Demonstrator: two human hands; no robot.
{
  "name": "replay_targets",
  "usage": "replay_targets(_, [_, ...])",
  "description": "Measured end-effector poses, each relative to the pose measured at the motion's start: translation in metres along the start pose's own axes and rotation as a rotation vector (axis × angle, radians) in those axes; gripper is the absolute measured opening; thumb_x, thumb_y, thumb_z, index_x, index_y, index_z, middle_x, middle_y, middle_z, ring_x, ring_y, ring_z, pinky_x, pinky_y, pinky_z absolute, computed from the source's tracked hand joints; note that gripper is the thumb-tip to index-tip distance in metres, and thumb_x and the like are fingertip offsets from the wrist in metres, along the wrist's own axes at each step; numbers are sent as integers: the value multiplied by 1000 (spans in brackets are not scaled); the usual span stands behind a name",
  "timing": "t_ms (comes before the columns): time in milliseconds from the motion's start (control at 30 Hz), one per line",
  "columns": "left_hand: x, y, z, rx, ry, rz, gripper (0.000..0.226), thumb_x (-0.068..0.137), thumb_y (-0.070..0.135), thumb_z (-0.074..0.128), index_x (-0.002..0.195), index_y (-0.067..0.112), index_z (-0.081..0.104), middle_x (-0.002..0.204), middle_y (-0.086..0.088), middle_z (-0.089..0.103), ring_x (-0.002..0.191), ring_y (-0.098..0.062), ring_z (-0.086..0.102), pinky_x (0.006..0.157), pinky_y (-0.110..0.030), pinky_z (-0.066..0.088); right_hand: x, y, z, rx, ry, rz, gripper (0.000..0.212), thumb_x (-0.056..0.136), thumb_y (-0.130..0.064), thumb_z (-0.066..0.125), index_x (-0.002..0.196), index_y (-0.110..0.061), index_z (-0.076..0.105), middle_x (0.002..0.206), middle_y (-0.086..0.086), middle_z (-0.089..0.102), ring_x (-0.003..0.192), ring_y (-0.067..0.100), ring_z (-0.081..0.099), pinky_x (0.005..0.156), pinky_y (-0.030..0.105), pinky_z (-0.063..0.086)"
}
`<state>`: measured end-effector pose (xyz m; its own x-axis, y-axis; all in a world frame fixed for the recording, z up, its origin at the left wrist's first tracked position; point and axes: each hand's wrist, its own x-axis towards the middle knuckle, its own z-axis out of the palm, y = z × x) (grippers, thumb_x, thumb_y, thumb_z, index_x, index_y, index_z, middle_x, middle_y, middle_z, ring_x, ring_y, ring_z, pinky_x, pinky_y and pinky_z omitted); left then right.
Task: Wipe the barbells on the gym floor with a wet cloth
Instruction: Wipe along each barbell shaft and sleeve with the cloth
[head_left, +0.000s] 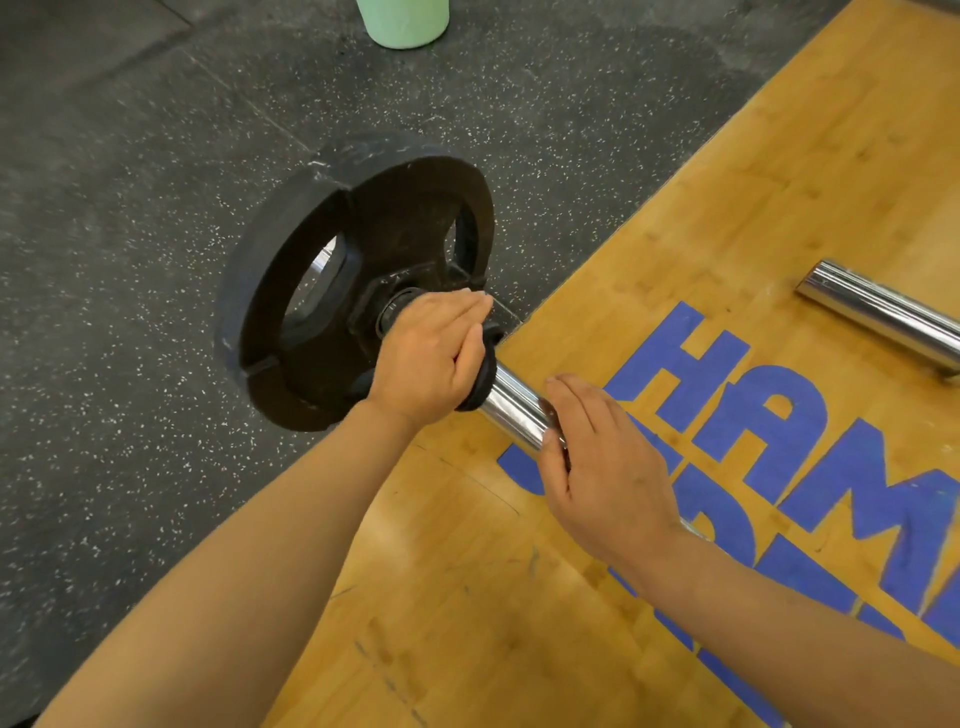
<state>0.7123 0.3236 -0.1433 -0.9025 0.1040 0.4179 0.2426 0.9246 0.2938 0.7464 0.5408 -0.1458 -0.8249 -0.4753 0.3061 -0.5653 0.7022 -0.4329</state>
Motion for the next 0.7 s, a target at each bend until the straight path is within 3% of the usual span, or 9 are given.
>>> replay_targets(300, [-25,1,-6,-118,52,-1,38,100,15,46,134,-1,57,139,-10,56,134,-19,48,115,-38,33,-7,-7,5,15,-1,-8,45,99,-23,40,134,0,57,130,13,61,120,32,59,94,47,54])
replay_targets(567, [16,-5,-11,-58,-174,25,40,97,28,44,121,11,70,121,-1,69,113,-15,65,97,-34,51,-4,-4,5,-59,33,-46,48,99,-29,44,135,-1,58,131,13,62,124,36,56,95,50,54])
replay_targets(700, [5,2,-1,-36,10,-12,34,98,20,48,119,6,70,119,-5,70,115,-17,64,103,-38,47,-2,-3,5,-86,61,-48,51,98,-38,47,132,-2,61,131,10,64,124,33,58,96,43,55])
